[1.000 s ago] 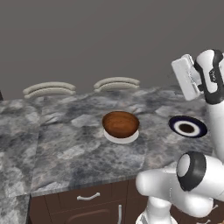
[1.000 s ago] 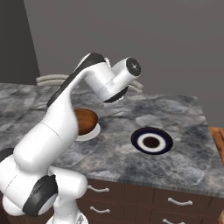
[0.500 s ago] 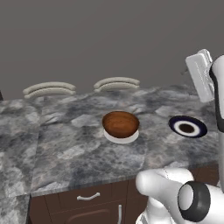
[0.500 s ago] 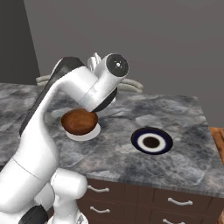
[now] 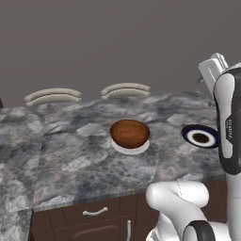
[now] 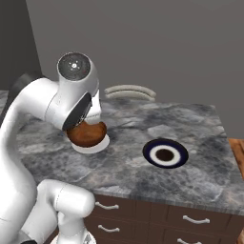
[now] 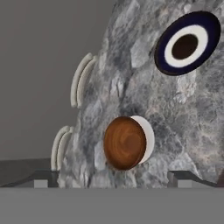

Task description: Move the bowls from the cabinet to the plates on the dining table.

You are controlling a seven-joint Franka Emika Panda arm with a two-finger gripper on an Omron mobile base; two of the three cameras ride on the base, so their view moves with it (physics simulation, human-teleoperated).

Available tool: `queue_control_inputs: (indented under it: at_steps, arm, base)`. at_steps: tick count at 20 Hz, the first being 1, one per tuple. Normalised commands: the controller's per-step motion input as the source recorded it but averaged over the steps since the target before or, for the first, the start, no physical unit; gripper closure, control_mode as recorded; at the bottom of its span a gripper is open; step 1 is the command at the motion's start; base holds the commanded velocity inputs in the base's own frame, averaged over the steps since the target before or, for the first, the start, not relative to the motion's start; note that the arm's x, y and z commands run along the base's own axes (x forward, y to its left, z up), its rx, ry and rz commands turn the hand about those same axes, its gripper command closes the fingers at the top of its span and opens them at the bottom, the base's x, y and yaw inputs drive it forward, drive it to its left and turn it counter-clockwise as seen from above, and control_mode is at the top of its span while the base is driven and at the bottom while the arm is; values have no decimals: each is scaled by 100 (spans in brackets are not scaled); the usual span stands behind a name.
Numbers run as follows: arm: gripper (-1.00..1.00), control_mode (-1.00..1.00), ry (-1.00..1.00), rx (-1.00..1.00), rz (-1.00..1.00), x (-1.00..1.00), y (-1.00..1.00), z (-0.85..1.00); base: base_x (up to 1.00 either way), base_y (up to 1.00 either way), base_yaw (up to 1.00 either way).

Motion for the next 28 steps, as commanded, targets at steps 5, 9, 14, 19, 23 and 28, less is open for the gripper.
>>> queue_control_inputs:
  at_steps: [5,9,14,19,23,28]
  arm:
    - [-100,-100,0,-16,-13,-37,30,12]
    - [-100,100,-3,-5,-5,-27,4,12]
    - [-100,100,0,0,0,0,0,0]
    - [-100,100,0,0,0,0,0,0]
    - [-100,100,0,0,0,0,0,0]
    - [-100,100,0,0,0,0,0,0]
  base:
    - [0,0,0]
    - [-27,0,-6]
    - [-62,-23,-19]
    - [-48,-67,-15]
    - [-88,-29,-11]
    - [-24,2,-43]
